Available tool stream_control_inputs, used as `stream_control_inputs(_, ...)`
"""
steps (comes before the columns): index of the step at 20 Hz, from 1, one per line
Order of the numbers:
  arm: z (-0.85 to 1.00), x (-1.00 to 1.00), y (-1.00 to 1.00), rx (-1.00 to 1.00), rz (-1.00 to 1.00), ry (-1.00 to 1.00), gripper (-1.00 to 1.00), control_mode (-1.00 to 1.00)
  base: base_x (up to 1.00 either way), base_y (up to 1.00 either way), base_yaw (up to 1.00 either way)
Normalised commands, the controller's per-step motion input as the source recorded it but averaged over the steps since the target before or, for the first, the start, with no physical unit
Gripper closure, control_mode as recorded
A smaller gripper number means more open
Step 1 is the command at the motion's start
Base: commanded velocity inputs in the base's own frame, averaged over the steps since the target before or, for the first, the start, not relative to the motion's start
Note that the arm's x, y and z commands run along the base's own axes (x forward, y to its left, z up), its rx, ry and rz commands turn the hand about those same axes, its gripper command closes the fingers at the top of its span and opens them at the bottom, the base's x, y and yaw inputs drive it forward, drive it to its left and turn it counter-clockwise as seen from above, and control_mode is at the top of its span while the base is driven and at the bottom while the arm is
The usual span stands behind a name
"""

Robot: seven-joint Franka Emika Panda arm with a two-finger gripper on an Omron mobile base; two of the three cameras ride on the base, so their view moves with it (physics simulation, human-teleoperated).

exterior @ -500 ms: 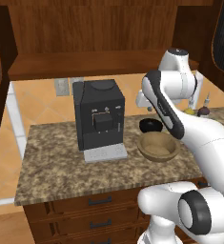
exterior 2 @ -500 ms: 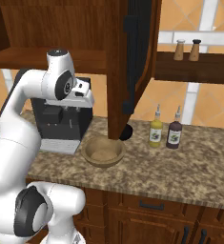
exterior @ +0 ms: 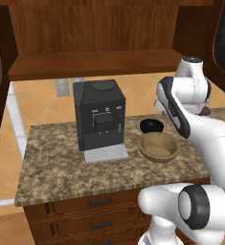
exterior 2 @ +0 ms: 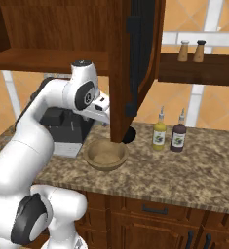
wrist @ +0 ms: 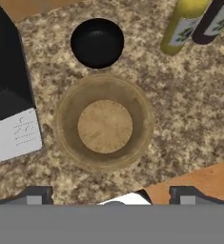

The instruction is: Pick up the bowls on the counter and stack them on top of one another in the open cabinet. Place the smaller bowl on top of the larger bowl.

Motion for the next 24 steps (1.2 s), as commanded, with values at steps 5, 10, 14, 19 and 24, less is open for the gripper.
stream_control_inputs(5,-0.43,0.45,-0.59,0.02,-0.24,0.02,-1.00,-1.00,0.00,0.00,0.00)
stream_control_inputs(10,-0.11,0.29,0.00,0.00,0.00,0.00,-1.00,-1.00,0.00,0.00,0.00)
stream_control_inputs(14,-0.36,0.38,0.00,-0.03,0.00,-0.01,-1.00,-1.00,0.00,0.00,0.00)
stream_control_inputs(19,-0.50,0.53,0.00,-0.03,0.00,0.00,-1.00,-1.00,0.00,0.00,0.00)
stream_control_inputs(24,-0.41,0.52,-0.03,-0.02,0.00,0.00,-1.00,-1.00,0.00,0.00,0.00)
